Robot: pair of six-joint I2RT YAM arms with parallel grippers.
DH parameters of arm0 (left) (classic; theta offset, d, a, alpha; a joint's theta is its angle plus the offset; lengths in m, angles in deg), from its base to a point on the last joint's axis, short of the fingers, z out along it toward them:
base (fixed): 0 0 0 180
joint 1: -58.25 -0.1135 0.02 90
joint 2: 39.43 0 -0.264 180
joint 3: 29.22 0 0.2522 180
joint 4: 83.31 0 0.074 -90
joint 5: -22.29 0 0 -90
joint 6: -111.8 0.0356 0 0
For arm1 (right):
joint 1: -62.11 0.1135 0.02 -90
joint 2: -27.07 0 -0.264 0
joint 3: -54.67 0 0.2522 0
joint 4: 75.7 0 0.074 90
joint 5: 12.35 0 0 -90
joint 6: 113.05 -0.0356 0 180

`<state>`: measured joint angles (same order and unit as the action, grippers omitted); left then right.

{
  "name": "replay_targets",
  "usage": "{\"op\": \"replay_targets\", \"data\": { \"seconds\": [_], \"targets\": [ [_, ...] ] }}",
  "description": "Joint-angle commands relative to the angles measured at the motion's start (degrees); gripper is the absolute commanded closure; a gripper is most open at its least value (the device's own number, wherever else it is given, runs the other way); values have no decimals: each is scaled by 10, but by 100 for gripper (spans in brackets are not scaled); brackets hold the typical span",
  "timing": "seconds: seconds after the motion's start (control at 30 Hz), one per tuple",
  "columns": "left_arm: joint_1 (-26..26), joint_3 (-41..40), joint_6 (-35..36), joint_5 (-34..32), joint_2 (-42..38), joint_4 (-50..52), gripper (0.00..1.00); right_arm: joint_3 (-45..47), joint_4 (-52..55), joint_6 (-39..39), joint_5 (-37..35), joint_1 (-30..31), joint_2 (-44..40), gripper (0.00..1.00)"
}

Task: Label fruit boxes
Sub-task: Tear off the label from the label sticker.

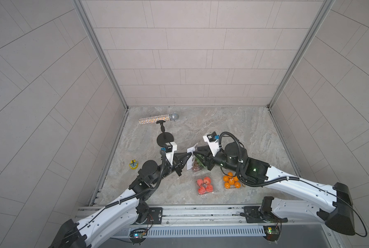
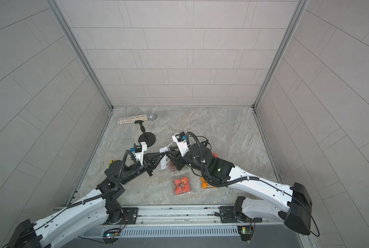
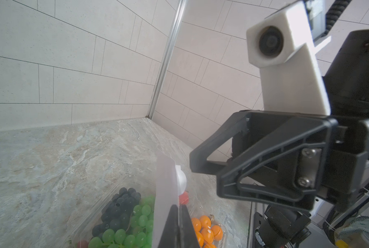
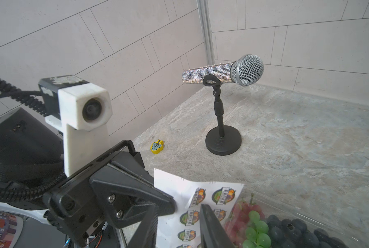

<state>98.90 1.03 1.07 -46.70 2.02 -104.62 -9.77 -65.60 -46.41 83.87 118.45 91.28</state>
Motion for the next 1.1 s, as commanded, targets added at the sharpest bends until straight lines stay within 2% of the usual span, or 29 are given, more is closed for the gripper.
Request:
{"op": "replay_targets", "data": {
  "seconds": [0.0, 0.07, 0.23, 0.3, 0.57, 0.7, 0.8, 0.83, 0.9, 0.97, 1.07],
  "targets": [
    [3, 18, 3, 14, 0, -27, 100, -12, -9, -2, 1, 0, 9, 65],
    [3, 17, 2, 16, 0, -27, 100, -13, -11, -1, 1, 0, 13, 70],
    [3, 17, 2, 20, -2, -29, 100, -9, -15, 2, -16, -1, 12, 94],
    [3, 17, 2, 20, 1, -28, 100, -9, -13, 4, -17, 0, 12, 99],
    [4, 20, -1, -38, -5, 3, 100, 16, 10, 12, -55, 0, -19, 100],
    [3, 20, -4, -42, -10, 3, 100, 25, 23, 17, -64, -1, -39, 100],
    [3, 16, -7, -16, -9, -19, 100, 28, 16, 17, -59, -2, -42, 100],
    [3, 14, -8, -3, -6, -32, 100, 27, 8, 15, -49, -2, -39, 99],
    [4, 16, -9, 12, -1, -33, 100, 19, -3, 18, -25, -1, -30, 81],
    [3, 17, -6, 10, 3, -31, 100, 9, -9, 17, -8, -1, -19, 70],
    [4, 19, -1, 5, 6, -27, 100, -7, -7, 15, -15, 1, -1, 64]
  ]
}}
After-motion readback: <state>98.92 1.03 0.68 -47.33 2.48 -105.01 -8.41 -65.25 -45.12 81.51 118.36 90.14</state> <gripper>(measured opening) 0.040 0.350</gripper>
